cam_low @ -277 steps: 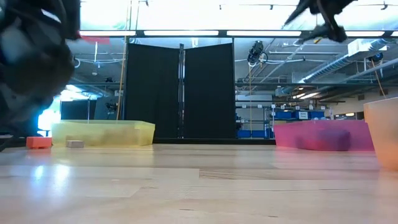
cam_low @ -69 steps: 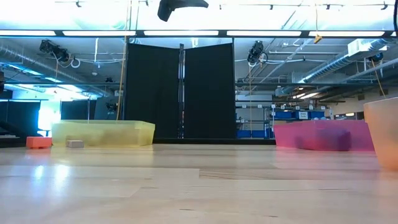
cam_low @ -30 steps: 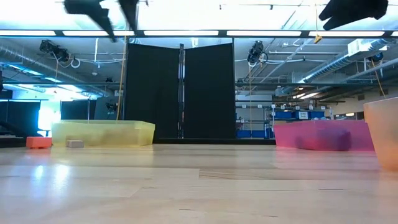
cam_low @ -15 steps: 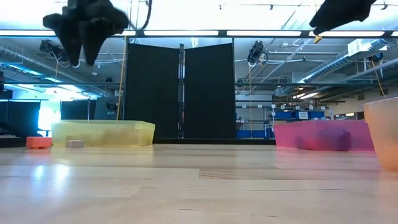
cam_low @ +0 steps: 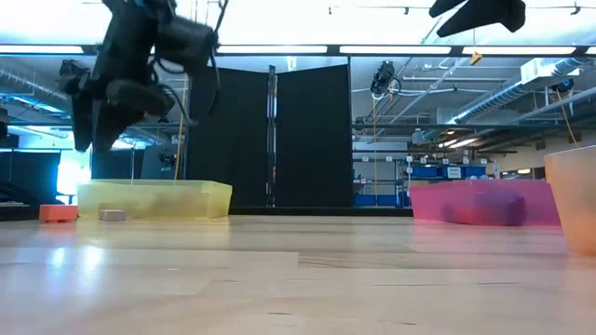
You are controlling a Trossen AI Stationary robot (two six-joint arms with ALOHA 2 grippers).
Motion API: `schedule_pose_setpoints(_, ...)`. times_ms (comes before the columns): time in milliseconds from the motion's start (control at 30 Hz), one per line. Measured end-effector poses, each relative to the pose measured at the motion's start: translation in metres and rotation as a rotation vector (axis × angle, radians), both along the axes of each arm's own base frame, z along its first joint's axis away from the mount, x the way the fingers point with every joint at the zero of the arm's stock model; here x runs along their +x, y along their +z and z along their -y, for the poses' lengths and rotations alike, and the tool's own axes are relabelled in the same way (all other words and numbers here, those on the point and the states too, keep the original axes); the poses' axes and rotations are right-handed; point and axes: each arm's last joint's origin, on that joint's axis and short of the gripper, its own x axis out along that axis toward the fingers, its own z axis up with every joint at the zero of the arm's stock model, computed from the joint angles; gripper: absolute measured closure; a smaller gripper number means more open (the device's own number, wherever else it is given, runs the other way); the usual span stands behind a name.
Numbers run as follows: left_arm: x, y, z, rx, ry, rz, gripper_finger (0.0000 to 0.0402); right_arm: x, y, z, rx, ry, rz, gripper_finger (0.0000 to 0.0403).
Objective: Sort blocks by size
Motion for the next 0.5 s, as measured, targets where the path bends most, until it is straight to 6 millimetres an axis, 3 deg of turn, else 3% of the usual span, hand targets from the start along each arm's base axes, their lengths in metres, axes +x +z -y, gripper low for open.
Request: schedule_pose_setpoints(500, -0.035, -0.069, -0.028, -0.045, 0.003, -0.052, 0.0145, 0.021, 0.002, 0.009, 0.056, -0.085, 0.104, 0.0202)
